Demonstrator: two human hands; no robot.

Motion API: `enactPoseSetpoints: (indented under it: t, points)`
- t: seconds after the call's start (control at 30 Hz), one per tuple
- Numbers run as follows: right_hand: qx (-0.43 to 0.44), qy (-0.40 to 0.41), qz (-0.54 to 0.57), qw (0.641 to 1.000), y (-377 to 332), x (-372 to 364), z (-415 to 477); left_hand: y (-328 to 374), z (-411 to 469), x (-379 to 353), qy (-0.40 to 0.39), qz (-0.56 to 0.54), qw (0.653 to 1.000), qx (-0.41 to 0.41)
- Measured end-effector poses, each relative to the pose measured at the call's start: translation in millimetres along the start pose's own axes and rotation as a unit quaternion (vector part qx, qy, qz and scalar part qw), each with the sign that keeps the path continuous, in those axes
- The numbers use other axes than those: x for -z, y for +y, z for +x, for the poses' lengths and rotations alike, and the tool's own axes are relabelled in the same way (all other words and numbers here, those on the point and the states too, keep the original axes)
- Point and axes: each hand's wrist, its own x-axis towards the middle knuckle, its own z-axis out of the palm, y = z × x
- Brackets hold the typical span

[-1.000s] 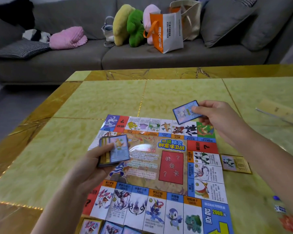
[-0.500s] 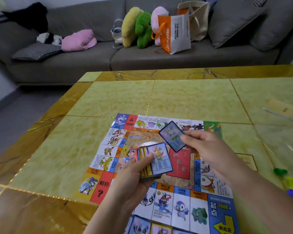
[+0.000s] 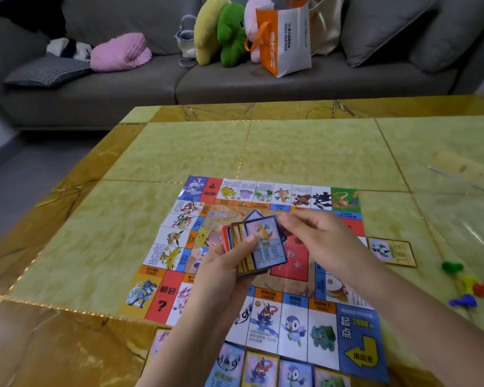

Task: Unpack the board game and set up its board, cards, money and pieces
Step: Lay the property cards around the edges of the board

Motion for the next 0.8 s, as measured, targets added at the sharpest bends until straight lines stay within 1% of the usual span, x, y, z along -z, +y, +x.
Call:
enactPoseSetpoints:
  t: [0.1, 0.27, 0.4, 0.6, 0.7, 0.8]
  points:
    - [0.004, -0.001, -0.013, 1.000, 3, 0, -1, -3, -1, 0, -0.007, 0.023, 1.000, 0.010]
    - [-0.034, 0.018, -0.021, 0.999, 13, 10, 2, -4, -2, -1, -0.052, 0.034, 0.997, 0.037]
    - [-0.041, 0.012, -0.023, 0.999, 18, 12, 2, -4, 0, -1, -0.059, 0.037, 0.996, 0.049]
    - [-0.085, 0.031, 0.031, 0.995, 27, 20, 8, 1, 3, 6, -0.028, 0.032, 0.998, 0.051]
    - [-0.068, 0.036, -0.014, 0.997, 27, 25, 13, 2, 8, 7, -0.007, 0.032, 0.998, 0.044]
    - [-0.058, 0.033, -0.022, 0.998, 27, 31, 19, 4, 14, 9, 0.014, 0.014, 0.999, 0.041]
